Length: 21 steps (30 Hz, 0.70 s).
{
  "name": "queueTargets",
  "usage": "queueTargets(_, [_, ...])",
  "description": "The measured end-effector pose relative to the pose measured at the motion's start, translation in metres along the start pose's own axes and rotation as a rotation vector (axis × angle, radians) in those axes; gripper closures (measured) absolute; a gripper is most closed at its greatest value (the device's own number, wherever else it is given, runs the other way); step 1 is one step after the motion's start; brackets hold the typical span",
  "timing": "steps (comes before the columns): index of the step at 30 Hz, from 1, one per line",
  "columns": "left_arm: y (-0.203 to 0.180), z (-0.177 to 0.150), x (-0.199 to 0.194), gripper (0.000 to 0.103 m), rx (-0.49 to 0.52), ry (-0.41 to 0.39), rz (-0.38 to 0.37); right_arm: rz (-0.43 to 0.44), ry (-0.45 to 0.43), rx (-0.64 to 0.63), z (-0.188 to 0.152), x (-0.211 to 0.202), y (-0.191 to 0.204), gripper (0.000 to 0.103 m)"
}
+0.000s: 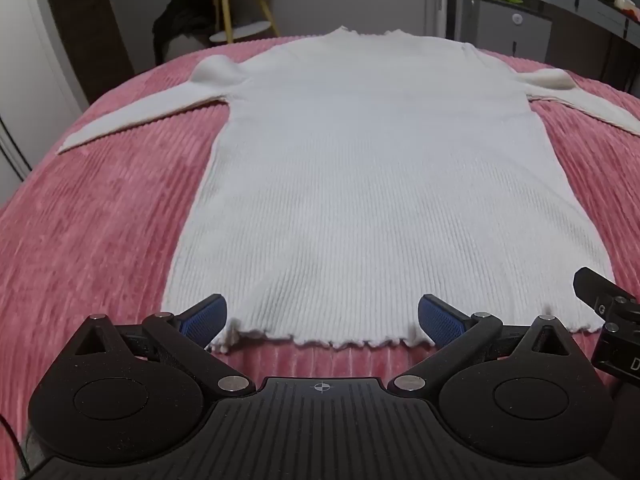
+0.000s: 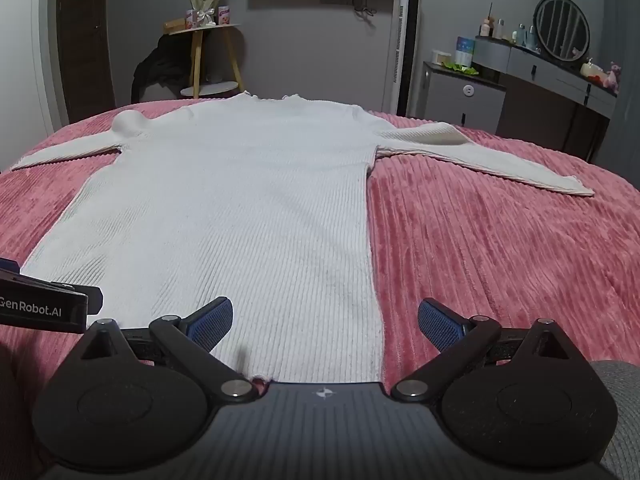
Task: Fold small clothes
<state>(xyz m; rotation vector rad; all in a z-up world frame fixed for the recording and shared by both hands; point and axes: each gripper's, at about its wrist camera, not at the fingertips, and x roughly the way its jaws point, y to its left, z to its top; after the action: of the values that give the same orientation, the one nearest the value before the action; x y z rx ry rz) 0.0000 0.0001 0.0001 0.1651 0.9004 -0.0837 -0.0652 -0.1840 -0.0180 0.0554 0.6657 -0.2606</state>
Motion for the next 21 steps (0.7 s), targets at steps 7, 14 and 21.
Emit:
queueTargets(7, [0.0, 0.0, 0.0001, 0.0, 0.001, 0.003, 0.002, 0.001, 0.0, 0.001, 0.0, -0.0006, -0.0002, 0.004])
queueTargets(14, [0.0, -0.0001, -0.0001, 0.0, 0.002, 0.005, 0.002, 0.0, 0.001, 0.0, 0.0, -0.0001, -0.0001, 0.004])
queueTargets(21, [0.0, 0.0, 0.0001, 0.0, 0.002, 0.007, 0.002, 0.001, 0.002, -0.001, -0.0001, -0.0006, 0.0002, 0.004])
